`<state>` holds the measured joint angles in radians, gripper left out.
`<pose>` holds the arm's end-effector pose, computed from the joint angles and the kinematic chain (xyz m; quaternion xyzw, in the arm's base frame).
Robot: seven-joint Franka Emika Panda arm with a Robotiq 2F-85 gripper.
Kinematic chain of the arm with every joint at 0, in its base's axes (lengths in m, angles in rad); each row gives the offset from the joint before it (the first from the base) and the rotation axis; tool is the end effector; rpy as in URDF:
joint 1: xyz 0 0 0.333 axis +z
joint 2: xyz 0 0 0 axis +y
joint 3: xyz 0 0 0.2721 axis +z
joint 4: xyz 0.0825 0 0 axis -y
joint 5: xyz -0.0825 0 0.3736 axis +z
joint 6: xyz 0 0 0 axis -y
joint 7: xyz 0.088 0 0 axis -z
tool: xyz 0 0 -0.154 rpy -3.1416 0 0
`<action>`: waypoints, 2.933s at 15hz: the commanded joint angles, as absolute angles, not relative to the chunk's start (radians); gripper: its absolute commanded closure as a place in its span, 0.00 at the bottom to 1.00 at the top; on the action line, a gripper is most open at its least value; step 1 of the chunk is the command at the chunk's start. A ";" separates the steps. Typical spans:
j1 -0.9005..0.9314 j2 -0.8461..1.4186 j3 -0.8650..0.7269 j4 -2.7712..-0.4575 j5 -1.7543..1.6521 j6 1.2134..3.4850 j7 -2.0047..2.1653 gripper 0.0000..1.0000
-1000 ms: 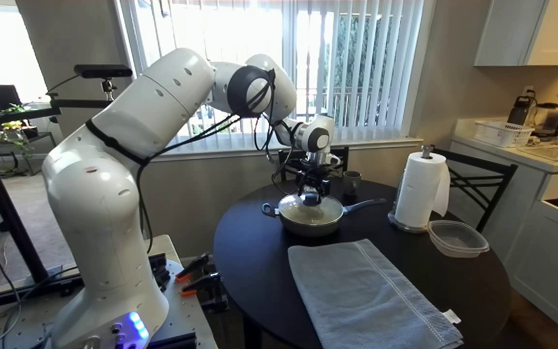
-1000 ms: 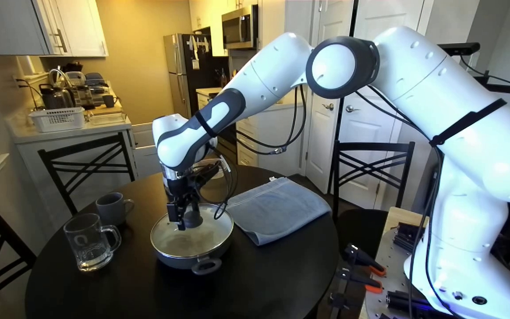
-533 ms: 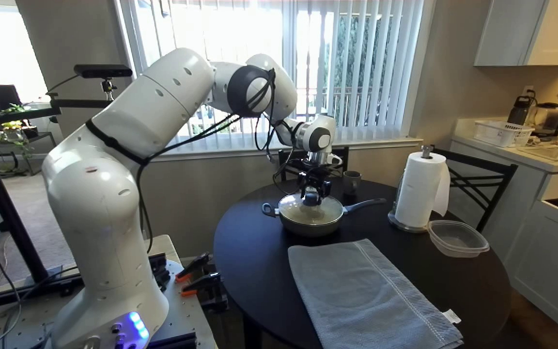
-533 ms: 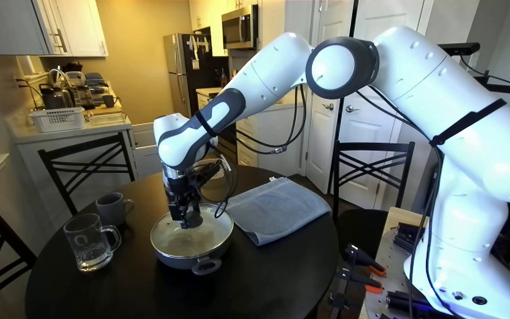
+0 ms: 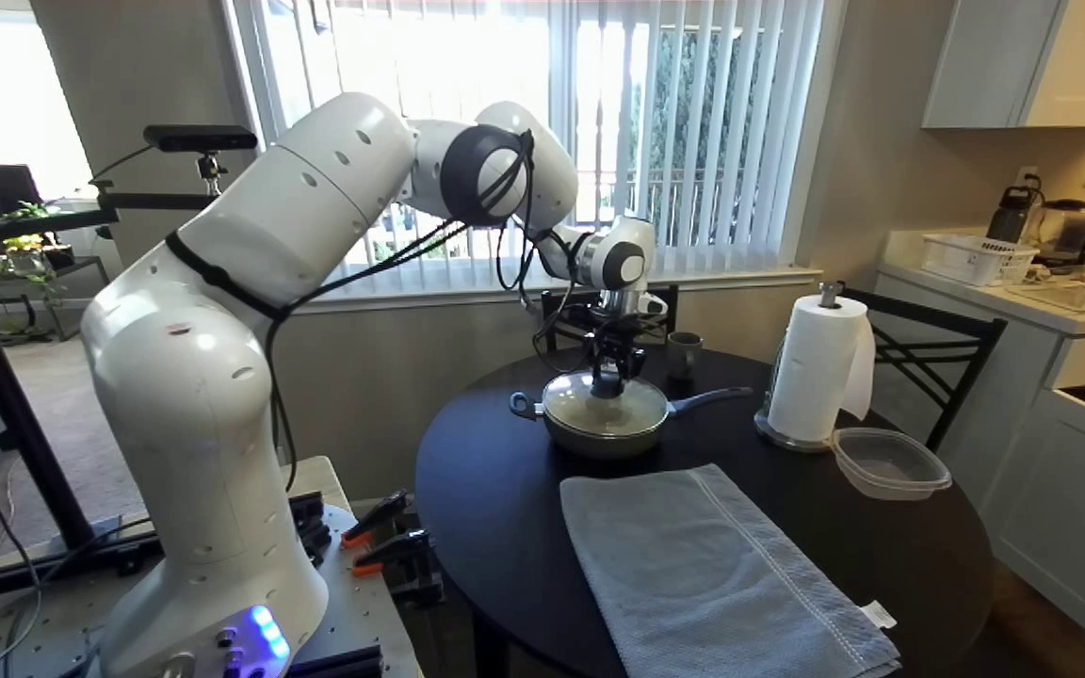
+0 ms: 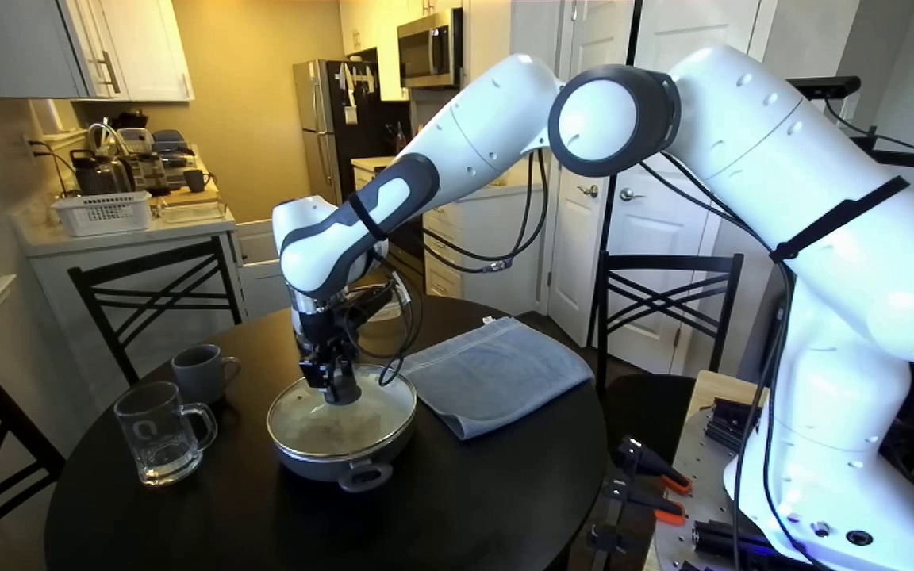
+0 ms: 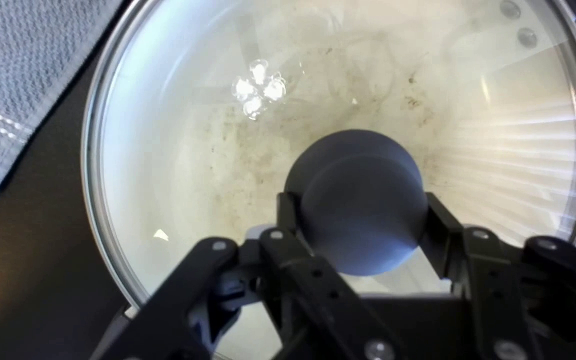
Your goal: Pick up the clear pan lid and put it on the blue towel
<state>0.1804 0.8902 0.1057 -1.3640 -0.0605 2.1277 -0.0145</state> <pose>0.6500 0.1779 0.1066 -0.9867 -0.1500 0.0625 0.0091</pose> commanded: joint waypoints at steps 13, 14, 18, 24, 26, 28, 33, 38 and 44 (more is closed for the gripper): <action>0.210 0.729 0.065 -1.482 -0.066 2.141 0.133 0.67; 0.209 0.711 0.057 -1.496 -0.068 2.141 0.142 0.67; 0.169 0.619 0.033 -1.594 -0.051 2.154 0.155 0.67; 0.071 0.506 -0.017 -1.769 -0.037 2.209 0.143 0.67; 0.032 0.486 -0.028 -1.821 -0.025 2.240 0.135 0.67; -0.010 0.482 -0.036 -1.870 -0.002 2.278 0.127 0.67; -0.096 0.501 -0.041 -1.978 0.084 2.366 0.105 0.67; -0.121 0.520 -0.044 -2.044 0.123 2.396 0.110 0.67; -0.100 0.508 -0.061 -2.059 0.110 2.387 0.148 0.02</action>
<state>-0.1158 0.5467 -0.0497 -2.0296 0.0966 2.3764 0.1370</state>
